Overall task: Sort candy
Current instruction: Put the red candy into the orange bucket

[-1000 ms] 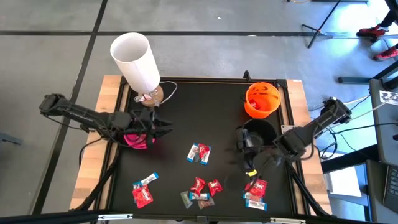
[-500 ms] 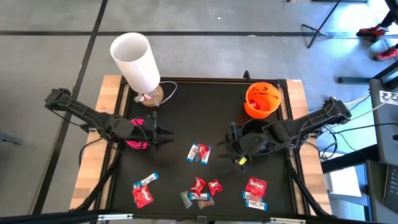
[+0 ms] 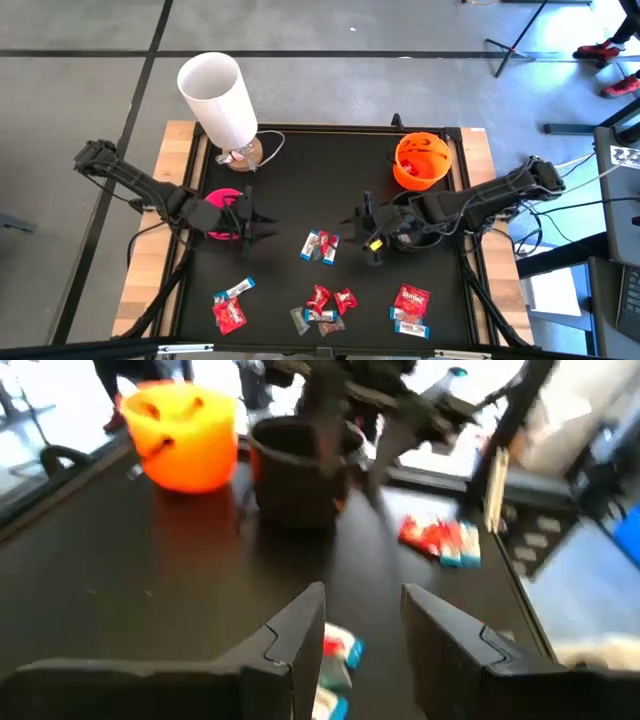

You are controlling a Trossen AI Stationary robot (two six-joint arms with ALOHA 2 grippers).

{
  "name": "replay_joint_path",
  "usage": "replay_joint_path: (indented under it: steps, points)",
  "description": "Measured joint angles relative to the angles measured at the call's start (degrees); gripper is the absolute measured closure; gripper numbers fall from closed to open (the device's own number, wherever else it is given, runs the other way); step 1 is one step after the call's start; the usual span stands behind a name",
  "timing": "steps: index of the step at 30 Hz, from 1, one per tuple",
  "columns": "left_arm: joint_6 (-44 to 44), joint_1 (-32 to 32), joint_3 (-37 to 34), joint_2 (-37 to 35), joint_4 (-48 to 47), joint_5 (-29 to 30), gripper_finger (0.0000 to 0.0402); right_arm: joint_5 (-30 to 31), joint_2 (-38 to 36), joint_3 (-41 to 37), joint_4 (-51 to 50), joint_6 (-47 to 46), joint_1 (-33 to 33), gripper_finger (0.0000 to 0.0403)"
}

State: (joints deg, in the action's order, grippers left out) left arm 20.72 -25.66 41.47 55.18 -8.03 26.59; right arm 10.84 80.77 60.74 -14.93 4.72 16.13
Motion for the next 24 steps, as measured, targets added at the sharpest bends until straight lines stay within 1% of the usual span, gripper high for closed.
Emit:
replay_joint_path:
  steps: [1,3,7,13,19,24]
  points:
    - [-0.2,-0.3,0.1,-0.2,-1.3,-1.0,0.0278,0.0,0.0,-0.8,0.6,-0.4,-0.3,0.0214]
    - [0.3,-1.3,1.2,-0.8,-5.7,-1.1,0.0278,0.0,0.0,-2.0,1.4,-1.6,-0.9,0.0214]
    - [1.7,-3.2,3.9,-0.9,-10.7,2.3,0.0278,0.0,0.0,-3.4,2.3,-3.0,-1.7,0.0214]
    - [2.3,-4.6,3.8,0.1,-9.7,4.9,0.0278,0.0,0.8,-4.8,6.0,-4.7,-1.6,0.0214]
    - [3.9,-6.3,2.2,5.6,-8.7,5.5,0.0278,-0.4,4.1,-4.8,9.1,-5.8,-1.6,0.0214]
    - [8.6,-8.3,2.1,9.8,-8.6,5.2,0.0278,-0.5,6.3,-4.8,10.1,-5.9,-1.5,0.0214]
